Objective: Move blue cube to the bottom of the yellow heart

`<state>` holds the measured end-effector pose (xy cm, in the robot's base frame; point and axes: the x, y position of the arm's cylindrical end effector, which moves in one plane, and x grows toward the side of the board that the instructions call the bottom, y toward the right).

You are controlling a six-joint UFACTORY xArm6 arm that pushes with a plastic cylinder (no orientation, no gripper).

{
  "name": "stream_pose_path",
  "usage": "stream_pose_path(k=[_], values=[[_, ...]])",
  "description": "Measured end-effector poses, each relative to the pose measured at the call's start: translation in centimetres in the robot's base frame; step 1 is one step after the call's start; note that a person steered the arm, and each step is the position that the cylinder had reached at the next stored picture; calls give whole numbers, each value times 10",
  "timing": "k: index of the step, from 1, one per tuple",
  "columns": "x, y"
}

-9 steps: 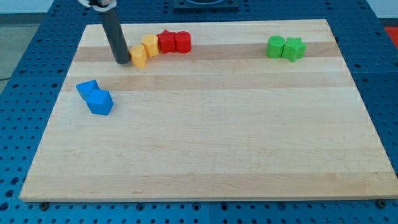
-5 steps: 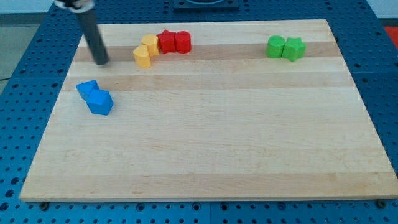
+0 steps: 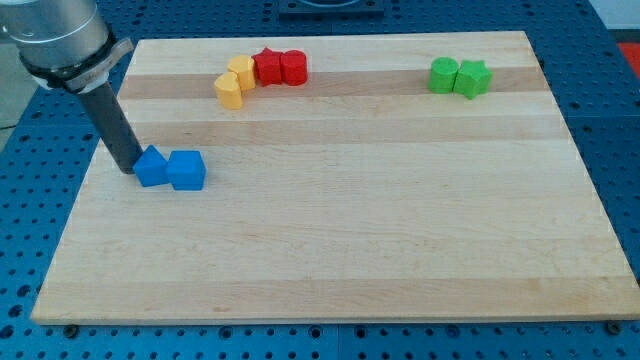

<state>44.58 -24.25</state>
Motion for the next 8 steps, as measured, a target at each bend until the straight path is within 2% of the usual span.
stream_pose_path(k=[1,2,3,5,6,7,8], values=[[38,10],[52,43],[45,74],[-15,114],[-14,119],[54,123],[83,76]])
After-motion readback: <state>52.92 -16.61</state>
